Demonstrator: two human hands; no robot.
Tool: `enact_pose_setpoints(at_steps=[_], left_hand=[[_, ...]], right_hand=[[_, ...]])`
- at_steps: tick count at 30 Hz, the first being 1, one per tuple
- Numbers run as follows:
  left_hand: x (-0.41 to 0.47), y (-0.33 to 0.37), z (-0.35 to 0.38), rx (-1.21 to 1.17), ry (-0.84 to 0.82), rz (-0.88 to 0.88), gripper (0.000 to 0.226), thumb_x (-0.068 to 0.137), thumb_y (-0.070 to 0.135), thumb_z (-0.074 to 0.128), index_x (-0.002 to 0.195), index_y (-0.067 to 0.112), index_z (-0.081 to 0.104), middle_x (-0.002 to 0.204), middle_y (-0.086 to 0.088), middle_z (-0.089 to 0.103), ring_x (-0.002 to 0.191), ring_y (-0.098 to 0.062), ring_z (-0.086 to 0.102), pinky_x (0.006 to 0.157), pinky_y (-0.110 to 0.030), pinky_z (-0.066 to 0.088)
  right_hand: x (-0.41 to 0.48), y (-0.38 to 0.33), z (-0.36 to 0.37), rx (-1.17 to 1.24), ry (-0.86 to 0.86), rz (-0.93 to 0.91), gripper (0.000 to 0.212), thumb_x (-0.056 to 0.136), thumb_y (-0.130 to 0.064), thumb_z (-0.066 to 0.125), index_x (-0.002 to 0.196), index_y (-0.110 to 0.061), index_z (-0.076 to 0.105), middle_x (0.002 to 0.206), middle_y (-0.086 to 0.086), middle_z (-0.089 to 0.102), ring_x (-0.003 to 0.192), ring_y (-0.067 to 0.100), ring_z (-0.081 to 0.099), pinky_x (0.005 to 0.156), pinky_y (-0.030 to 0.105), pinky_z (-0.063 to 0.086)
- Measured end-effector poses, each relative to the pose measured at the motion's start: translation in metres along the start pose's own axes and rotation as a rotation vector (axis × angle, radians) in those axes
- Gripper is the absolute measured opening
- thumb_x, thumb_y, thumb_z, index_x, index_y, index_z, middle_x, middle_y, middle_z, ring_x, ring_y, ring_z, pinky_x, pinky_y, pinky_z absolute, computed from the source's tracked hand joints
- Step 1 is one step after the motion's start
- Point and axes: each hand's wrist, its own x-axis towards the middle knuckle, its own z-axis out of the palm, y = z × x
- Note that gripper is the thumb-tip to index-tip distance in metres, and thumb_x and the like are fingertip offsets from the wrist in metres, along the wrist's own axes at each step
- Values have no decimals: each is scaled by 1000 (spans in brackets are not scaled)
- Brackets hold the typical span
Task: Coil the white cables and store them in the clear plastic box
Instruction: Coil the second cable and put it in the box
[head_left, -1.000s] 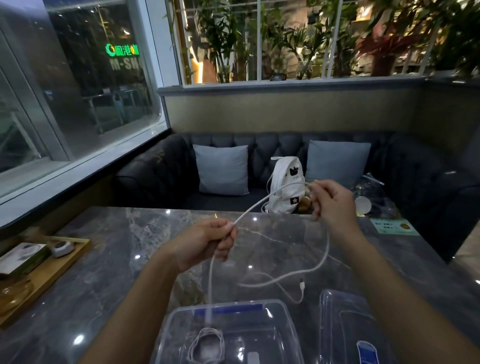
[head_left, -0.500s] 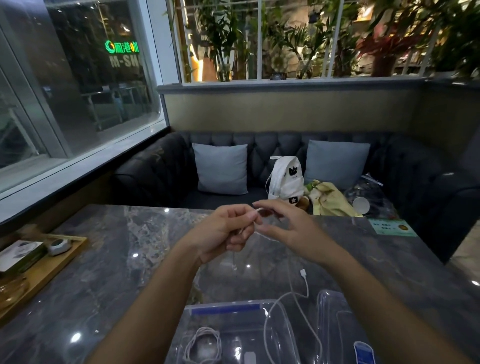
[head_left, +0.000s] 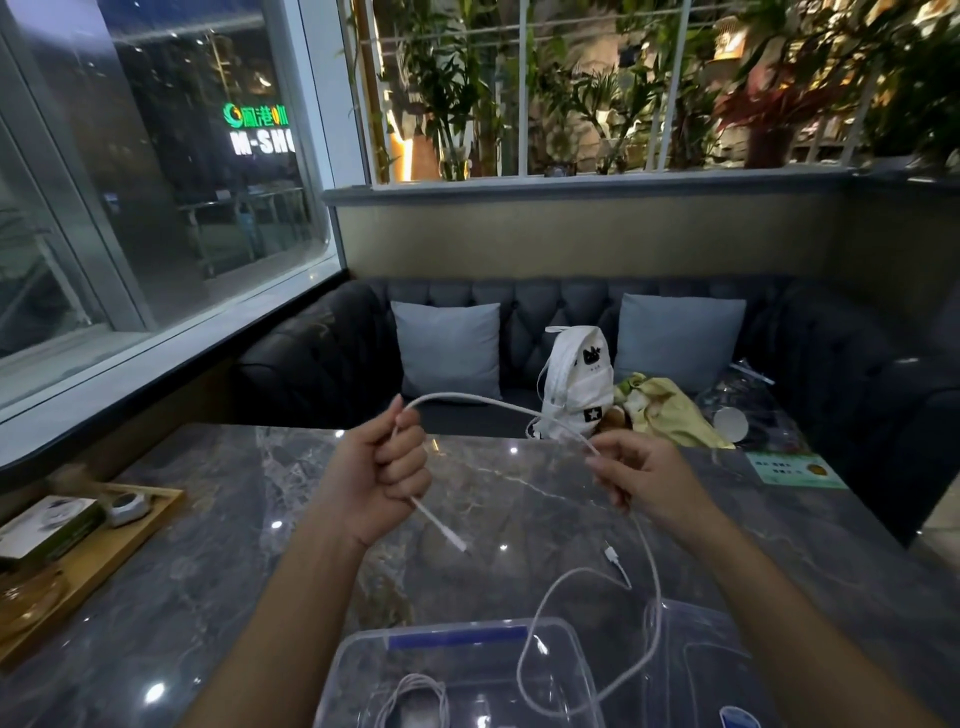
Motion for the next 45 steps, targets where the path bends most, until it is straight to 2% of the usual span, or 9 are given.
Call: enact_pose_setpoints(at_steps=[3, 7, 14, 20, 25, 30, 33, 40, 45], left_hand=[[-6, 8, -7, -132, -30, 76, 7, 78, 13, 62, 76, 6, 62, 51, 9, 21, 39, -6, 8, 38, -16, 0], [-9, 12, -9, 81, 91, 190, 18, 79, 13, 47, 90, 10, 61, 51, 9, 37, 47, -5, 18, 42, -17, 20], [-5, -5, -9, 433, 222, 188, 17, 92, 18, 41, 83, 11, 55, 51, 5, 47, 41, -5, 40, 43, -19, 40], [-5, -22, 0, 677, 218, 59, 28, 97, 15, 37, 80, 9, 57, 57, -2, 64, 50, -13, 62, 54, -26, 56], [-7, -43, 16, 819, 76, -35, 25, 92, 17, 46, 72, 11, 60, 50, 1, 57, 43, -10, 50, 46, -21, 43], [-10, -38, 20, 603, -44, -150, 31, 88, 32, 47, 64, 17, 59, 37, 10, 30, 31, -4, 21, 38, -20, 13], [-13, -33, 21, 465, -95, -217, 33, 84, 36, 49, 57, 18, 50, 39, 9, 21, 33, -5, 16, 37, -20, 12], [-15, -39, 28, 169, -80, -163, 55, 75, 28, 68, 44, 23, 23, 36, 7, 13, 31, -10, 10, 34, -19, 12], [-14, -44, 28, 205, 49, -145, 47, 84, 30, 47, 43, 21, 26, 34, 7, 18, 31, -9, 16, 37, -21, 16]], right_hand=[[-4, 10, 1, -28, -19, 49, 21, 85, -3, 59, 102, -13, 65, 61, 6, 56, 40, 8, 48, 37, 19, 39], [-6, 9, 8, -576, 183, -202, 30, 89, -8, 54, 116, -18, 63, 92, 2, 69, 77, 14, 63, 66, 22, 44], [-14, -22, 31, -1319, -310, -270, 38, 86, -9, 45, 120, -25, 53, 115, 0, 61, 100, 26, 61, 75, 34, 46], [-34, -70, 57, -1153, -579, -409, 17, 86, -21, 49, 95, -18, 63, 100, 4, 68, 94, 24, 60, 75, 35, 45], [-33, -96, 61, -881, -420, -541, 17, 87, -23, 54, 98, -20, 66, 100, 2, 68, 91, 22, 61, 75, 36, 46], [-18, -89, 44, -701, -184, -443, 29, 80, -34, 66, 99, -12, 66, 85, -3, 58, 70, 2, 50, 70, 27, 45], [-16, -81, 41, -550, -177, -338, 29, 82, -30, 64, 108, -17, 66, 82, -14, 58, 64, -11, 49, 62, 8, 38], [-25, -75, 54, 63, -367, -82, 18, 89, -18, 56, 73, -19, 65, 58, -5, 61, 39, 3, 39, 38, 13, 30], [-24, -73, 59, -5, -203, -113, 21, 89, -15, 55, 73, -6, 66, 51, -5, 50, 40, -3, 42, 43, 6, 32]])
